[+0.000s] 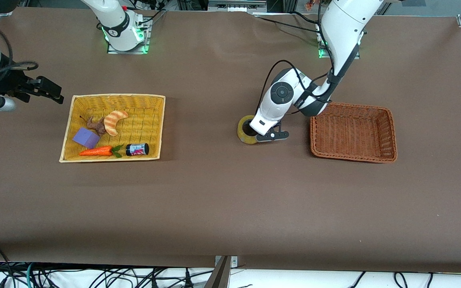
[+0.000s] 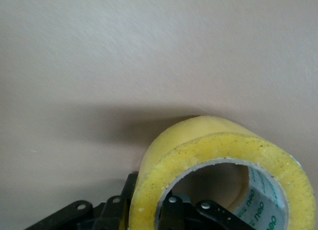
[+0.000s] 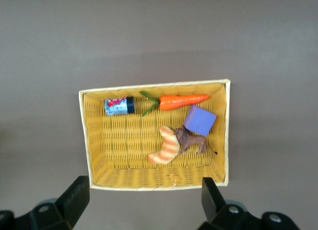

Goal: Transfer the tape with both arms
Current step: 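Carry the tape with the left gripper and lower it into the basket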

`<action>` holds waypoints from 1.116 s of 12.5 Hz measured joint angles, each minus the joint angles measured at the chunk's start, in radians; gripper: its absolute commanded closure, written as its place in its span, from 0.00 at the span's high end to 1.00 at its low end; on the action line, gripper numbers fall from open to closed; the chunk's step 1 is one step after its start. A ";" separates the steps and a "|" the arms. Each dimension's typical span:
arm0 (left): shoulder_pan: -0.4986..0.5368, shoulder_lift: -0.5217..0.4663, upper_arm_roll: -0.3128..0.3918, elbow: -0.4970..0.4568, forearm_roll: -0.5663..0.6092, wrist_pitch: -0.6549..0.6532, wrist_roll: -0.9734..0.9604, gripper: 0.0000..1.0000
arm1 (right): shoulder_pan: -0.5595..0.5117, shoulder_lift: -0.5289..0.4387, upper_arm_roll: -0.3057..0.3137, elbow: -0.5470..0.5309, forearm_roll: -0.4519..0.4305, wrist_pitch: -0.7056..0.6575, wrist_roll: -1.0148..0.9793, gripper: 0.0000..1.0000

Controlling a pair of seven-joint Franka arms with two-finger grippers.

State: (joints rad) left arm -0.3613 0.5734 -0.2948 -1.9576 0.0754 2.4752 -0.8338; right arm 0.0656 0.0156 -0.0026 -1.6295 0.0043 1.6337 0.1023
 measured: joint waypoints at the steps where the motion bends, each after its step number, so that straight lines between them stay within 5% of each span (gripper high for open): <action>1: 0.021 -0.019 0.001 0.026 0.000 -0.076 0.051 0.00 | 0.000 0.000 0.000 -0.004 -0.007 0.005 0.000 1.00; 5: 0.237 -0.226 0.020 0.067 -0.021 -0.428 0.538 0.00 | 0.000 -0.002 0.001 -0.007 -0.020 0.004 0.000 1.00; 7: 0.328 -0.315 0.067 0.043 0.031 -0.497 0.811 0.00 | 0.000 -0.003 0.001 -0.007 -0.020 0.003 0.000 1.00; 10: 0.406 -0.355 0.089 -0.042 0.184 -0.461 0.971 0.00 | 0.000 -0.003 0.001 -0.007 -0.020 -0.001 0.000 1.00; 14: 0.516 -0.370 0.107 -0.267 0.198 -0.142 1.099 0.00 | 0.000 -0.003 0.001 -0.007 -0.020 -0.011 0.000 1.00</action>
State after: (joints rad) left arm 0.1548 0.2031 -0.1881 -2.2243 0.2738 2.3333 0.2654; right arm 0.0655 0.0122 -0.0015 -1.6363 -0.0158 1.6227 0.1024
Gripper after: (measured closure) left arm 0.780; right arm 0.000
